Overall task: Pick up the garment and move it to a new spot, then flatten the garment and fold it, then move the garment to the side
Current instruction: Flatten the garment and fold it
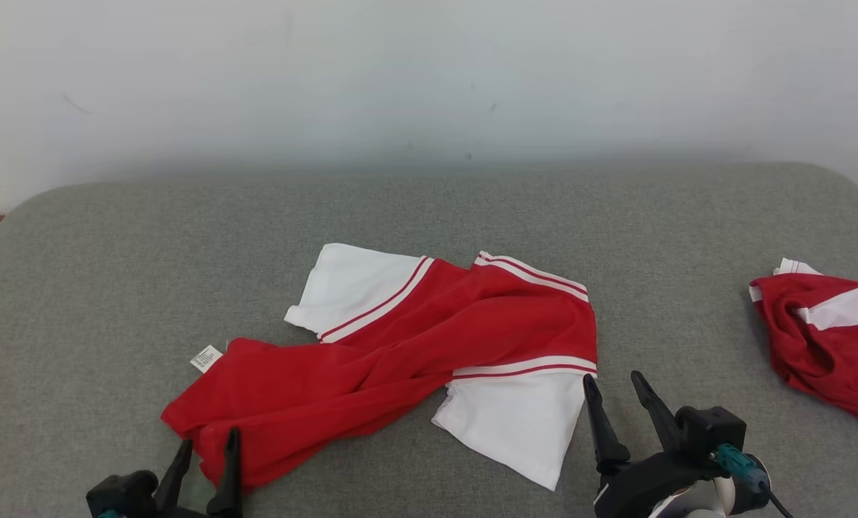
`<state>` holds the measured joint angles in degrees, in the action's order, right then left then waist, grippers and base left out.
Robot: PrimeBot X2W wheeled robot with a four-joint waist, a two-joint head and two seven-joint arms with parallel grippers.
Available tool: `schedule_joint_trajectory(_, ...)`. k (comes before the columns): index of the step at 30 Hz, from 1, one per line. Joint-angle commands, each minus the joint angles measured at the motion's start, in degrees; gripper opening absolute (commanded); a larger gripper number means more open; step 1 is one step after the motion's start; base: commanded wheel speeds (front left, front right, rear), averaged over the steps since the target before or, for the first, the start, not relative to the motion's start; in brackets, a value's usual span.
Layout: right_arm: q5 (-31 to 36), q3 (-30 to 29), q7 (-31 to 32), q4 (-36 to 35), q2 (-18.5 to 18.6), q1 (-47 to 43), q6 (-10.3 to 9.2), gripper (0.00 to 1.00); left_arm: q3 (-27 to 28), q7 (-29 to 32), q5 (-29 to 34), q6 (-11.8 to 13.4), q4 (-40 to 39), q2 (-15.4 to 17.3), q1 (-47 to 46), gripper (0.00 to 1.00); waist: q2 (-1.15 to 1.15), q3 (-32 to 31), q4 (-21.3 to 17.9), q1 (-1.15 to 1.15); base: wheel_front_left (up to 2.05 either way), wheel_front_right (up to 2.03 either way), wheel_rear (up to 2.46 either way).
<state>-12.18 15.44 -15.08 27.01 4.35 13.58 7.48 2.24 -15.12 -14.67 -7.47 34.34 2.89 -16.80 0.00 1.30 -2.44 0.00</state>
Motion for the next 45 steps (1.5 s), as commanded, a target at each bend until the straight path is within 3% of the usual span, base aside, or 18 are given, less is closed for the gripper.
schedule_joint_trajectory(1,-0.28,0.05,-0.06,-0.06,0.22,0.31,0.02,1.00,-0.04,-0.05,-0.27,0.02,0.42,0.02,-0.70,1.00,0.00,0.10,-0.08,0.00,0.00,0.00,0.00)
schedule_joint_trajectory(10,-0.09,-0.28,-0.06,-0.23,0.21,0.69,0.02,1.00,-3.60,-0.05,-4.94,0.00,2.66,1.08,-2.09,0.99,0.00,1.07,-0.04,0.00,0.00,0.00,0.00)
schedule_joint_trajectory(12,-0.06,-0.30,-0.06,-0.24,0.16,0.75,0.02,1.00,-4.64,-0.05,-6.55,-0.01,2.72,1.56,-2.13,0.89,0.00,1.24,-0.01,0.00,0.00,0.00,0.00)
schedule_joint_trajectory(14,0.06,-0.34,-0.05,-0.28,0.07,0.85,0.02,1.00,-5.77,-0.05,-8.45,-0.01,2.24,1.61,-2.44,0.70,0.00,1.38,0.02,0.00,0.00,0.00,0.00)
schedule_joint_trajectory(15,0.06,-0.36,-0.06,-0.27,0.05,0.91,0.02,1.00,-5.94,-0.06,-9.09,-0.01,1.69,2.02,-2.60,0.55,0.00,1.45,0.04,0.00,0.00,0.00,0.00)
schedule_joint_trajectory(17,0.05,-0.37,-0.06,-0.25,0.03,0.91,0.02,1.00,-6.57,-0.05,-10.45,-0.01,0.58,2.39,-2.56,0.41,0.00,1.57,0.09,0.00,0.00,0.00,0.00)
schedule_joint_trajectory(23,0.29,-0.60,-0.05,-0.20,-0.12,0.27,0.02,1.00,-8.25,-0.05,-12.49,-0.01,-2.13,3.52,-1.23,0.21,0.00,1.64,0.36,0.00,0.00,0.00,0.00)
schedule_joint_trajectory(24,0.32,-0.58,-0.06,-0.15,-0.17,0.14,0.02,1.00,-8.46,-0.05,-12.73,-0.01,-2.57,3.78,-0.94,0.07,0.00,1.66,0.44,0.00,0.00,0.00,0.00)
schedule_joint_trajectory(25,0.24,-0.56,-0.06,-0.07,-0.20,0.01,0.02,1.00,-8.76,-0.05,-12.90,-0.01,-2.79,3.89,-0.58,0.00,0.00,1.68,0.57,0.00,0.00,0.00,0.00)
schedule_joint_trajectory(45,-4.96,7.72,-0.05,6.35,0.46,-4.30,0.02,1.00,-7.66,-0.05,-11.28,-0.02,-7.04,3.86,2.79,0.00,0.00,1.84,1.71,0.00,0.00,0.00,0.00)
